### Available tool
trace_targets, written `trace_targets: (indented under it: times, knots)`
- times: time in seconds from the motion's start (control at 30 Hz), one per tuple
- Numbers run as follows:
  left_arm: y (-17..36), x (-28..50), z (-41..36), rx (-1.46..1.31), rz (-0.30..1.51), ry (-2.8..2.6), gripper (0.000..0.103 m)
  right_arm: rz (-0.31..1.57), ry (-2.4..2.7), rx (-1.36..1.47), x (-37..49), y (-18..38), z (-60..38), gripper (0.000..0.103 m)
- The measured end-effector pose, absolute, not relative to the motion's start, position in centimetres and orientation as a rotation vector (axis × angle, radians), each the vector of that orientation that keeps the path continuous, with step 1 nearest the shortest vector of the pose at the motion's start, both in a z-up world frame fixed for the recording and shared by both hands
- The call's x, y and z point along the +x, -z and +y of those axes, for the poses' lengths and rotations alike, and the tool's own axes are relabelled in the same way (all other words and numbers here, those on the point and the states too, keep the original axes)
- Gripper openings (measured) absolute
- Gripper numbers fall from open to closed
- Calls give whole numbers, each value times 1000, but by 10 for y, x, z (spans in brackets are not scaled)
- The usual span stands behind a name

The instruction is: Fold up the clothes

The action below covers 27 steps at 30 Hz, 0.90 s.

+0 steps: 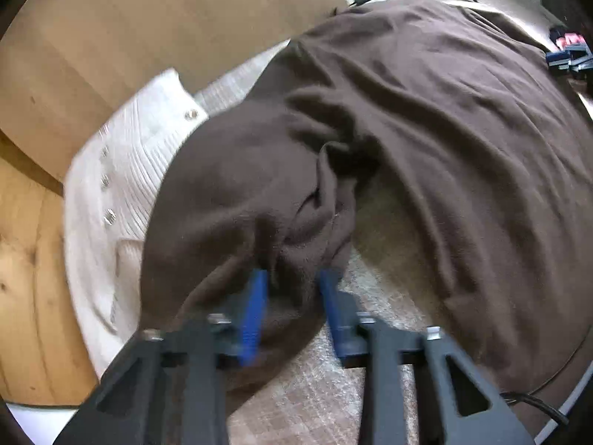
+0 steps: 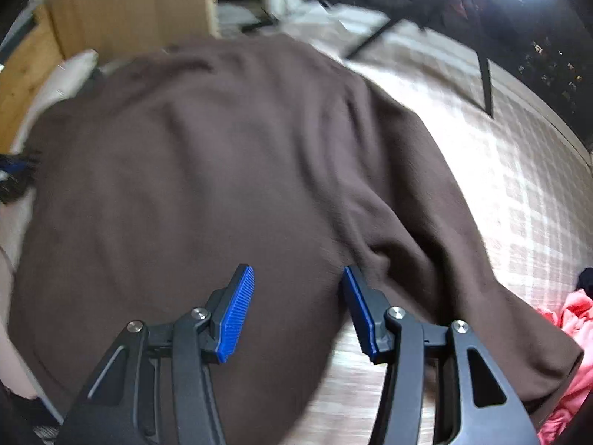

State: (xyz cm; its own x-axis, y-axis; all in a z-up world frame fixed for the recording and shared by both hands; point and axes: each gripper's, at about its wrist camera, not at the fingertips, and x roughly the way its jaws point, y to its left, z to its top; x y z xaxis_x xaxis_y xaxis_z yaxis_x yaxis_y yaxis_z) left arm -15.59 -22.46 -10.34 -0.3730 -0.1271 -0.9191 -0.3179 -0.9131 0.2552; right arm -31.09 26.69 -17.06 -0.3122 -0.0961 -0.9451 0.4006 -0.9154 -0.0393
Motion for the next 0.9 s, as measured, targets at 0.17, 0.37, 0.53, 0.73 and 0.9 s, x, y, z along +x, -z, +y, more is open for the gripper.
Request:
trace_targets:
  times: [0.17, 0.37, 0.53, 0.73, 0.9]
  knots:
    - [77, -147, -253, -1722, 441, -2416, 21, 262, 2314, 1569, -308, 147, 299, 50]
    - [13, -202, -242, -1512, 368, -2490, 50, 149, 2529, 1380, -353, 121, 317, 53]
    - [59, -297, -208, -1551, 399, -2412, 50, 62, 2517, 1437, -404, 143, 328, 53]
    - [105, -341, -197, -1654, 410, -2294, 50, 42, 2374, 1486, -418, 163, 326, 53]
    - [121, -350, -199, -1708, 399, -2227, 45, 29, 2307, 1492, -422, 169, 324, 17]
